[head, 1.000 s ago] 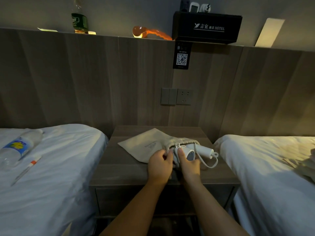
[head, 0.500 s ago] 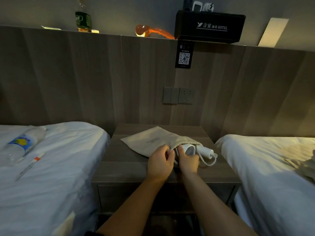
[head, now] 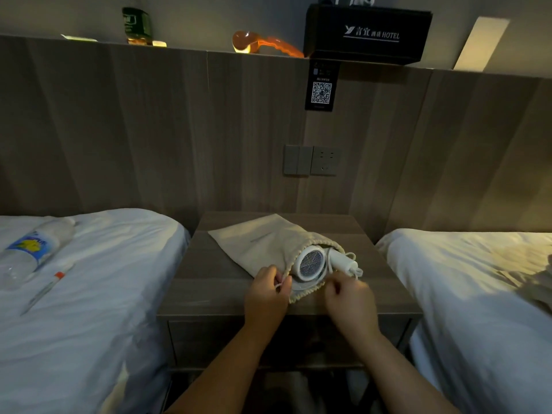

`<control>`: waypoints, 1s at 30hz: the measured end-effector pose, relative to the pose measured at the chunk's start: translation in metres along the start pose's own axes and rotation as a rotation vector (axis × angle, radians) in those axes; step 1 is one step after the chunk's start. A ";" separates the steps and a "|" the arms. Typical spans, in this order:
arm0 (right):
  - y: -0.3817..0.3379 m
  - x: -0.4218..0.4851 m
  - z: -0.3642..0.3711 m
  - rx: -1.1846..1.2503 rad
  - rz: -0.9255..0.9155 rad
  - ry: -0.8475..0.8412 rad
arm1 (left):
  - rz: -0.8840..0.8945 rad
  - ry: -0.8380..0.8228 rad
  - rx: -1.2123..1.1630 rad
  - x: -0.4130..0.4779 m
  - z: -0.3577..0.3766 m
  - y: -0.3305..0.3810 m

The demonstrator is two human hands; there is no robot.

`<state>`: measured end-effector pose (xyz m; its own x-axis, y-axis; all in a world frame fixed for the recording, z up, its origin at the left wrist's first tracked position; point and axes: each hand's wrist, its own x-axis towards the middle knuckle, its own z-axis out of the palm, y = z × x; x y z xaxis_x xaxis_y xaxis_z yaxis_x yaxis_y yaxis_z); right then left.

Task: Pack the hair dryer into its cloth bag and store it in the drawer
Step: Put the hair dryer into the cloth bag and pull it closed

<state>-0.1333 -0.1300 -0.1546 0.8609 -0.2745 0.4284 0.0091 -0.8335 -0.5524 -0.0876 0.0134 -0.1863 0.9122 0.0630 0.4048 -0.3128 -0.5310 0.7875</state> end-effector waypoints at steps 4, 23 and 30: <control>0.019 0.041 -0.019 0.109 -0.002 0.154 | -0.015 0.010 -0.013 0.000 0.003 -0.005; 0.050 0.038 0.002 0.612 0.128 -0.562 | -0.175 -0.008 -0.146 0.040 -0.024 -0.027; 0.041 0.031 0.009 0.554 0.135 -0.403 | -0.202 0.070 -0.206 0.036 -0.025 -0.027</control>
<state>-0.1013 -0.1680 -0.1702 0.9934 -0.0703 0.0908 0.0544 -0.4081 -0.9113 -0.0527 0.0513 -0.1817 0.9431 0.2121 0.2559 -0.1805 -0.3196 0.9302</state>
